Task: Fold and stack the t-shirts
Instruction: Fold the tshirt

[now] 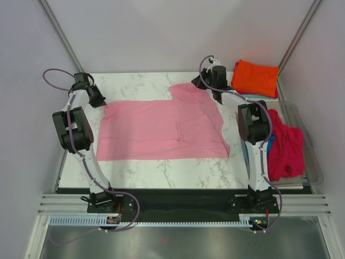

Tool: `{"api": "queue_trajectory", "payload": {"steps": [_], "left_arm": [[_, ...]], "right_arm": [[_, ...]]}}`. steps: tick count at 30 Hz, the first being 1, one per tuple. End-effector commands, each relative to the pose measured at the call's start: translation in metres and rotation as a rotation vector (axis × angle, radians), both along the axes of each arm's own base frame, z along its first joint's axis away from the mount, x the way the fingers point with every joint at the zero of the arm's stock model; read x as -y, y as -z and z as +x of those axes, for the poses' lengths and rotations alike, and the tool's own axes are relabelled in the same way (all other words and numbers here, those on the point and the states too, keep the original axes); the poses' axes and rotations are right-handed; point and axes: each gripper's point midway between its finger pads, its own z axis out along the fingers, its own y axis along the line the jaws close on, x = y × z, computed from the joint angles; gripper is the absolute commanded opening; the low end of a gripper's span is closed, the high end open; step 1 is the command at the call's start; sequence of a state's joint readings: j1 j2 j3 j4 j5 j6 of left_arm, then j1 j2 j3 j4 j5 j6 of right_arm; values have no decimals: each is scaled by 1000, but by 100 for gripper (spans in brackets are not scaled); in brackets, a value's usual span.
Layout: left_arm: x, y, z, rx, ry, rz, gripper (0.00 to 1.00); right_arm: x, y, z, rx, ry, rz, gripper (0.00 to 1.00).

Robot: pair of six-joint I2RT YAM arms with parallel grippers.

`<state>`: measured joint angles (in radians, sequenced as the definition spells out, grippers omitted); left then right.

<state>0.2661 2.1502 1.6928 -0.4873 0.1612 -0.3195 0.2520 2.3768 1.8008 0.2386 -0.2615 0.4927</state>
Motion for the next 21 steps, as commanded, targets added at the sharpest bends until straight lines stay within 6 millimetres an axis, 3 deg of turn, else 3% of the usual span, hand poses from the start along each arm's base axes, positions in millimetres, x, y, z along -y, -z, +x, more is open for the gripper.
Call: {"api": "queue_trajectory", "payload": {"steps": [1, 2, 6, 12, 16, 21], "left_arm": [[6, -55, -7, 102, -17, -7, 2], [8, -65, -10, 122, -14, -4, 2], [13, -71, -26, 123, -8, -5, 2], [18, -69, -51, 113, 1, 9, 2], [16, -67, -72, 109, -13, 44, 2], [9, -70, -83, 133, -34, 73, 2]], "right_arm": [[-12, -93, -22, 227, -125, 27, 0], [-13, -95, -28, 229, -134, 27, 0], [-11, -95, -57, 207, -151, 19, 0], [3, -89, -112, 149, -133, 25, 0], [14, -98, -152, 148, -122, 13, 0], [27, -107, -187, 154, -97, -2, 0]]}}
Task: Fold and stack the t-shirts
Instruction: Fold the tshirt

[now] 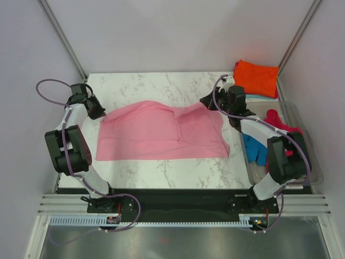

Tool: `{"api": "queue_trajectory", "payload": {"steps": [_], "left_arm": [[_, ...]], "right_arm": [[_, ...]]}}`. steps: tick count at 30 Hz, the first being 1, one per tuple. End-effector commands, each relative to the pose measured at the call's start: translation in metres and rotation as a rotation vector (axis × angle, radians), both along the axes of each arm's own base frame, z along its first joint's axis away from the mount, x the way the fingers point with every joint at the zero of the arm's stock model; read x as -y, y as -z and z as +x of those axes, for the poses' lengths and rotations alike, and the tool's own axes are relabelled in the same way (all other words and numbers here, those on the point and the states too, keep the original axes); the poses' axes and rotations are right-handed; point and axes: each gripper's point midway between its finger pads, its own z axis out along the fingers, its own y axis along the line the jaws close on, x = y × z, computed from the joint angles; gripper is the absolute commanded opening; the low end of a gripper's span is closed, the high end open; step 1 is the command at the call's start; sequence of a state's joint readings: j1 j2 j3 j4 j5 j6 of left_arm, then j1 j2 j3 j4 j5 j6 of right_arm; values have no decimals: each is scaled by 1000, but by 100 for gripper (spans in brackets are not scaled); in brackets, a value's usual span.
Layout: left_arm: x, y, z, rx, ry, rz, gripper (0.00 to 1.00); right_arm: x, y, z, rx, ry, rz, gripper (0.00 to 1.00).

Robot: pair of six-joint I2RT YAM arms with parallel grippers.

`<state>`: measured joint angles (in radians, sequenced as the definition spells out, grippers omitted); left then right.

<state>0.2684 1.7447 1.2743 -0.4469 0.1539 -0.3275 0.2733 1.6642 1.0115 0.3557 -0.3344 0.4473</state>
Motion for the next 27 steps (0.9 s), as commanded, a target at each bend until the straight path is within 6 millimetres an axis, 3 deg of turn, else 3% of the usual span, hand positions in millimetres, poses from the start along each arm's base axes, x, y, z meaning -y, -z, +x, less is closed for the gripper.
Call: {"api": "queue_trajectory", "payload": {"steps": [1, 3, 5, 9, 12, 27], "left_arm": [[-14, -31, 6, 106, -22, 73, 2], [-16, -32, 4, 108, -23, 80, 2], [-21, -33, 1, 107, -33, 106, 2], [-38, -29, -8, 86, -80, 176, 2], [-40, -21, -11, 78, -88, 174, 2], [-45, -5, -22, 48, -124, 187, 2]], "right_arm": [[7, -37, -23, 98, 11, 5, 0], [12, -42, -34, 107, 21, 3, 0], [16, -29, -46, 73, 26, -8, 0], [26, -23, -69, 52, 43, -16, 0], [30, -20, -83, 43, 49, -21, 0], [58, 12, -116, -62, 159, -58, 0]]}}
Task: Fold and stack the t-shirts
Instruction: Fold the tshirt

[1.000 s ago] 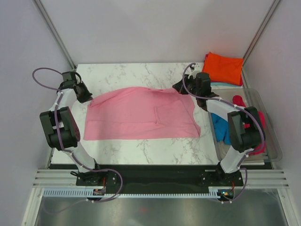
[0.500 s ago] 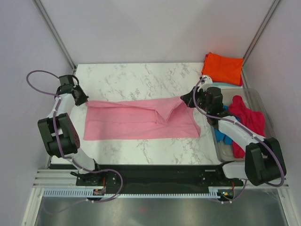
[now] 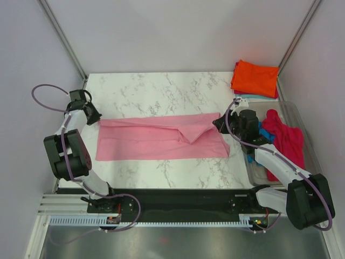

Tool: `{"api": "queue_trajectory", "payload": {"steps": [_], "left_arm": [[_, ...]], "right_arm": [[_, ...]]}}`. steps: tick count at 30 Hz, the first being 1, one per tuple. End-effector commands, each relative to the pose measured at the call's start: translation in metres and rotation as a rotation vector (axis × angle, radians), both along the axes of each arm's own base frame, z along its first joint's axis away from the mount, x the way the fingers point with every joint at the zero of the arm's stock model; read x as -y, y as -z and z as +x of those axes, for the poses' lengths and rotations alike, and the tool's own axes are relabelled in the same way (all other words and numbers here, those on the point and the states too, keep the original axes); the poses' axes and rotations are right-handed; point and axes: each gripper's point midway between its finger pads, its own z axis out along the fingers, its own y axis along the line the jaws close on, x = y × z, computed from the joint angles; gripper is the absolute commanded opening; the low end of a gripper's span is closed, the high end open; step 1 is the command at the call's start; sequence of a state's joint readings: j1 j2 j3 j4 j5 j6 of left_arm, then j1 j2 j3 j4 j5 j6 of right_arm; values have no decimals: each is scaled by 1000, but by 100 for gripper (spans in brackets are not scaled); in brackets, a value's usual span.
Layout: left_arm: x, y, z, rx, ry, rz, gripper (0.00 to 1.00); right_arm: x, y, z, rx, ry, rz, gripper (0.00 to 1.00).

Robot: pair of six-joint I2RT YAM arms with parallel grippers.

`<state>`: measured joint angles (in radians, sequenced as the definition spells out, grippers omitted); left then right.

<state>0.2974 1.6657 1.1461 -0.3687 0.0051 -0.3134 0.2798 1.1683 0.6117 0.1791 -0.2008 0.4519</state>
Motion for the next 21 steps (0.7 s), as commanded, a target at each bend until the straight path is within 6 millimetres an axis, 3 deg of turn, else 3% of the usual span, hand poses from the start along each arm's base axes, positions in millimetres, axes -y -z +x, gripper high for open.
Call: {"api": "queue_trajectory", "payload": {"steps": [1, 5, 9, 11, 13, 15, 19, 21], "left_arm": [[-12, -13, 1, 48, -15, 61, 2], [-13, 1, -12, 0, -48, 66, 2], [-21, -1, -19, -19, -89, 107, 3], [-20, 2, -25, -30, -106, 112, 35], [-18, -6, -27, -9, -120, 130, 75], [-19, -13, -29, 7, -149, 156, 87], [-23, -38, -30, 90, -187, 189, 88], [-19, -40, -28, 111, -170, 174, 86]], "right_arm": [[7, -3, -7, 0, 45, 4, 0], [19, 19, -20, -86, 123, 11, 0], [36, 49, -35, -198, 226, -4, 0], [46, 63, -44, -254, 286, -25, 1], [56, 69, -51, -266, 331, -37, 31], [59, 66, -55, -256, 349, -26, 62], [66, 53, -54, -234, 383, -36, 68], [65, 41, -51, -219, 382, -33, 68]]}}
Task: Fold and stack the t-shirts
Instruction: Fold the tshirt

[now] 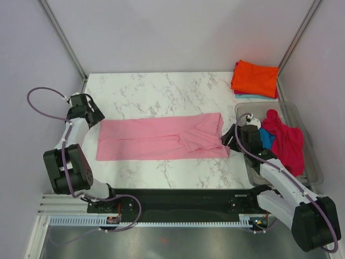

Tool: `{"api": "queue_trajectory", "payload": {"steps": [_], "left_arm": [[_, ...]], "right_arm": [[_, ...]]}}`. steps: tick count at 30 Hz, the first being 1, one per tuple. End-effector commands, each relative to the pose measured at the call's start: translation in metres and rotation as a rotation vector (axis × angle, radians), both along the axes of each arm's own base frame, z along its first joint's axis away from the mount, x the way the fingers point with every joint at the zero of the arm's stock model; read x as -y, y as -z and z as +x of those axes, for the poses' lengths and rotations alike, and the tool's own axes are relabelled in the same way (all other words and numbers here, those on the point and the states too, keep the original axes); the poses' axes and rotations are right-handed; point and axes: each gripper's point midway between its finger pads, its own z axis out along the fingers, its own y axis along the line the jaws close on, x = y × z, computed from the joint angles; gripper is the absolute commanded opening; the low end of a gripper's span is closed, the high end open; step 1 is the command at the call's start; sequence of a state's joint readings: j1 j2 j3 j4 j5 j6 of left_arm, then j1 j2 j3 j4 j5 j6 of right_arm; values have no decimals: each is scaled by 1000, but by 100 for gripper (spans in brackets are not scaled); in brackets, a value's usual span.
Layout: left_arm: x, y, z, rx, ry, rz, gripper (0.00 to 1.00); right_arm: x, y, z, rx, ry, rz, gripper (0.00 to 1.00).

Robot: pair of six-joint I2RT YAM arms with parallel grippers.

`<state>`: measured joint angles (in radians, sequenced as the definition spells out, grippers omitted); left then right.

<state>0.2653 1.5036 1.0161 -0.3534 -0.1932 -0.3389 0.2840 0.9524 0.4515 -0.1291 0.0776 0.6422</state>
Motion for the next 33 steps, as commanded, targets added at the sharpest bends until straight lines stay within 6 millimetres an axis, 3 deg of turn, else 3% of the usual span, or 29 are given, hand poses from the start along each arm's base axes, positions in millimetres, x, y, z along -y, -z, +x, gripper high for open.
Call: {"api": "queue_trajectory", "payload": {"steps": [1, 6, 7, 8, 10, 12, 13, 15, 16, 21, 23, 25, 26, 30, 31, 33], "left_arm": [[0, -27, 11, 111, -26, 36, 84], [37, -32, 31, 99, 113, 75, 83], [49, -32, 34, 100, 150, 60, 83], [57, -33, 38, 105, 180, 38, 83], [83, -22, 42, 74, 270, -29, 83], [101, -14, 44, 30, 332, -49, 83], [113, 11, 36, -71, 365, -67, 83], [131, 22, 38, -140, 405, -68, 83], [140, 43, 31, -223, 426, -79, 84], [166, 68, 27, -306, 494, -132, 84], [171, 82, 22, -350, 505, -158, 84], [184, 90, 16, -382, 539, -209, 84], [189, 96, 9, -417, 546, -226, 84], [205, 98, -5, -455, 576, -210, 86], [209, 97, -10, -455, 575, -237, 86], [221, 95, -22, -446, 569, -320, 86]], "right_arm": [[0, -29, 9, 51, 31, -3, 68], [-42, -48, 21, 68, -51, -13, 68], [-56, -47, 20, 59, -82, -17, 68], [-65, -33, 23, 8, -90, -26, 68], [-81, -33, 32, -13, -103, -16, 68], [-87, -14, 39, -84, -64, -18, 68], [-82, -4, 40, -120, -25, -40, 68], [-87, 17, 45, -185, 18, -31, 69], [-89, 23, 46, -204, 30, -26, 69], [-110, 69, 50, -342, 61, 0, 70], [-112, 91, 49, -399, 78, -8, 71], [-113, 96, 60, -402, 92, -12, 72], [-111, 108, 63, -426, 101, -25, 72], [-108, 114, 116, -417, 115, -21, 72], [-100, 117, 132, -422, 135, -20, 72], [-107, 123, 169, -420, 109, -19, 70]]}}
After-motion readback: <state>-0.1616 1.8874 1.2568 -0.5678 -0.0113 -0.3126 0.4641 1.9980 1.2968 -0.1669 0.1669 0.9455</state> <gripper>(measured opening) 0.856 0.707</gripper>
